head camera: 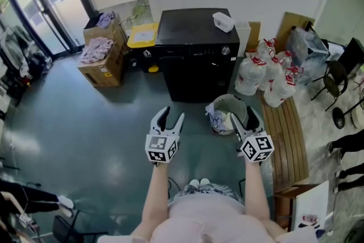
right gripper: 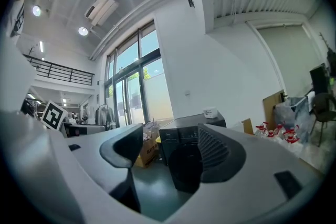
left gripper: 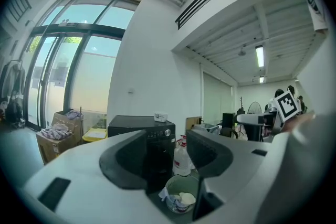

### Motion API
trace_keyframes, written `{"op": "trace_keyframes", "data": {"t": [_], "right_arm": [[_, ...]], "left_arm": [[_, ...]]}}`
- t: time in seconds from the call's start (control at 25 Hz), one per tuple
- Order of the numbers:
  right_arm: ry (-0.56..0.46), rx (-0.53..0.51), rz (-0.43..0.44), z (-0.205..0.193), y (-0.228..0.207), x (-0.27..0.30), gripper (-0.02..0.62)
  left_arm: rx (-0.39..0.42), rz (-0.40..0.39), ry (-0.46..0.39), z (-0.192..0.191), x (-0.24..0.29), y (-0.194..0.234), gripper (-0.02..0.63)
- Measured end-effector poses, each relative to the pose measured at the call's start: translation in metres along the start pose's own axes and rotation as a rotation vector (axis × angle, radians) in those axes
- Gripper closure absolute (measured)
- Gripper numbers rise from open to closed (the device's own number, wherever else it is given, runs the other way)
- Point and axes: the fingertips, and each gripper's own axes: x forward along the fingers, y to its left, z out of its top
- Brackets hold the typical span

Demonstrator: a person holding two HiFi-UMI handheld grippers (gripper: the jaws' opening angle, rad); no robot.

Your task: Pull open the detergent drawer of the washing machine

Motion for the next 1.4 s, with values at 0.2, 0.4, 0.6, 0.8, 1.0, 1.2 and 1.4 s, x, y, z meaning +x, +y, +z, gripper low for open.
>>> {"op": "trace_keyframes", "data": {"t": [0.2, 0.4, 0.6, 0.8, 1.0, 1.2, 1.4], "right_arm": [[-0.003, 0.006, -0.011, 0.001, -0.005, -0.002, 0.232], [-0.012, 0.001, -0.02, 0.001, -0.006, -0.005, 0.169], [-0.011, 0.004, -0.026, 0.002, -0.007, -0.002, 0.158], [-0.021, 0.007, -0.039, 0.002, -0.004, 0.005, 0.158], [-0.025, 0.011, -0.056, -0.001, 0.002, 0.015, 0.158], [-0.038, 0.019, -0.055, -0.004, 0.008, 0.022, 0.158], [-0.035, 0.012, -0.041, -0.008, 0.011, 0.035, 0.158]], "left_arm": [[-0.012, -0.004, -0.01, 0.0, 0.001, -0.003, 0.294], [-0.022, -0.008, -0.031, 0.001, 0.001, -0.008, 0.248], [-0.005, -0.015, -0.02, 0.002, 0.006, -0.007, 0.242], [0.011, -0.028, -0.015, 0.002, 0.008, 0.001, 0.242], [0.04, -0.041, -0.002, 0.001, 0.015, 0.018, 0.242], [0.056, -0.038, -0.002, 0.001, 0.017, 0.032, 0.242], [0.056, -0.034, 0.002, -0.003, 0.022, 0.039, 0.242]]}}
